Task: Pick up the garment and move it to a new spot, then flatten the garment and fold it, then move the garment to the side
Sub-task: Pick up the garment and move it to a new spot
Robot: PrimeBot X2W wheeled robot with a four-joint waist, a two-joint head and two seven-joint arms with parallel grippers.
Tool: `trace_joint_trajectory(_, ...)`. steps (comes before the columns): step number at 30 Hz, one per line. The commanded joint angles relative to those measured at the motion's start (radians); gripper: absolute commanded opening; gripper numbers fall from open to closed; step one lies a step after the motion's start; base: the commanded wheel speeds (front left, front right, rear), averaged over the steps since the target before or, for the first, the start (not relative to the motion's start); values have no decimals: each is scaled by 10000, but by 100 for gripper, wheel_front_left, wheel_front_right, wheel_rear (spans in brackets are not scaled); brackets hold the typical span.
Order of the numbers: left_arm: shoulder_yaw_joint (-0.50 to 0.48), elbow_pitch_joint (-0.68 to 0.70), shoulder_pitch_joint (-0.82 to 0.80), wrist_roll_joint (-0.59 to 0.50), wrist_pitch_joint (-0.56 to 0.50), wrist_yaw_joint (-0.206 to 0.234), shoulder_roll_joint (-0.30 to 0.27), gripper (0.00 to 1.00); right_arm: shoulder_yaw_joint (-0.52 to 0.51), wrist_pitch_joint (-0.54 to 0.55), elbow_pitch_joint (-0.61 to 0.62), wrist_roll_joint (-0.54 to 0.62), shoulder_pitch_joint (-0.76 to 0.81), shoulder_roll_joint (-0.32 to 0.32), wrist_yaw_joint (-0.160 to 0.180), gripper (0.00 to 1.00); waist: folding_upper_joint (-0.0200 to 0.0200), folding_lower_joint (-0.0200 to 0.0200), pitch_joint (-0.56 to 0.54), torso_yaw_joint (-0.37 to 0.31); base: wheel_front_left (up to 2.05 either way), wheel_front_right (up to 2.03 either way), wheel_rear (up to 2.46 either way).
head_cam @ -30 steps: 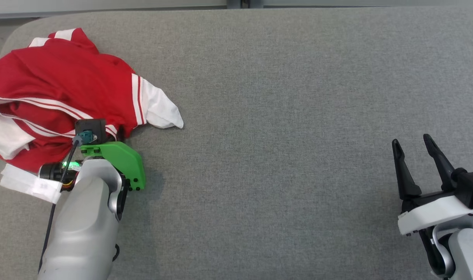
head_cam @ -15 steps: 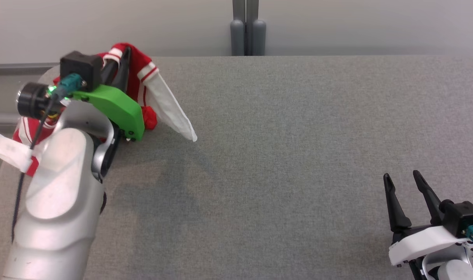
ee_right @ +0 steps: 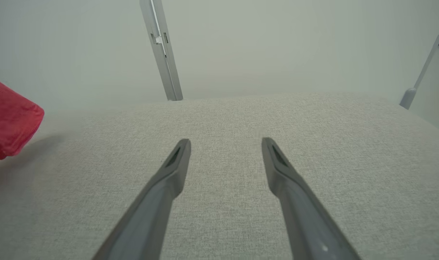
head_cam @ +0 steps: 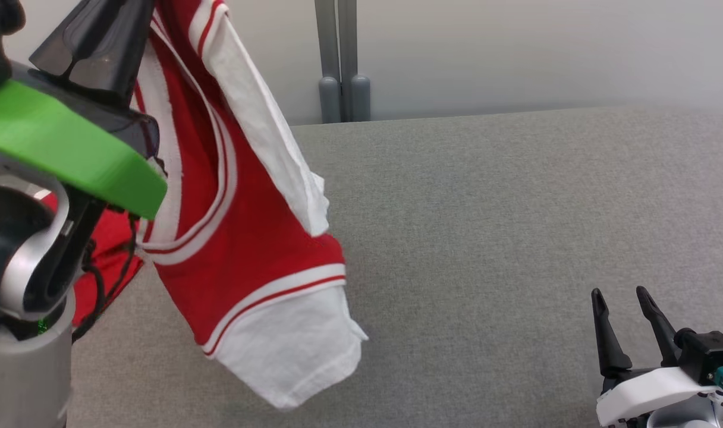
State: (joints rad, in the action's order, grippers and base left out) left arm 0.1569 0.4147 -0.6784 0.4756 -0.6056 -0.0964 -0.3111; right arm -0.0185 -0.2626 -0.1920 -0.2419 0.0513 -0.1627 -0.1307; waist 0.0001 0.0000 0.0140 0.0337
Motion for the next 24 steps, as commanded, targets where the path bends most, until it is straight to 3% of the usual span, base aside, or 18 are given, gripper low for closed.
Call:
trace_joint_trajectory(1,-20,357,-51,385,-303,76,33,0,16,-35,-28,45,74,33,-1,100,-1,0,-23,-281,0,0,0)
trace_joint_trajectory(6,-60,1284,-60,1398,-1242,293,170,0,170,-35,-105,23,41,2,-1,100,-1,0,-2,-738,0,0,0)
trace_joint_trajectory(11,99,1057,-139,1929,-1595,436,377,0,274,-35,-101,-54,-321,17,-1,100,-1,0,310,-1260,0,0,0)
trace_joint_trajectory(17,829,-1044,-59,1999,-1284,195,865,0,639,-35,-222,-169,-828,159,-1,100,-1,0,781,-2182,0,0,0)
trace_joint_trajectory(24,1995,-4815,-813,1448,224,-171,1775,0,832,-35,-351,-348,-1497,380,-1,100,-1,0,1632,-3501,0,0,0)
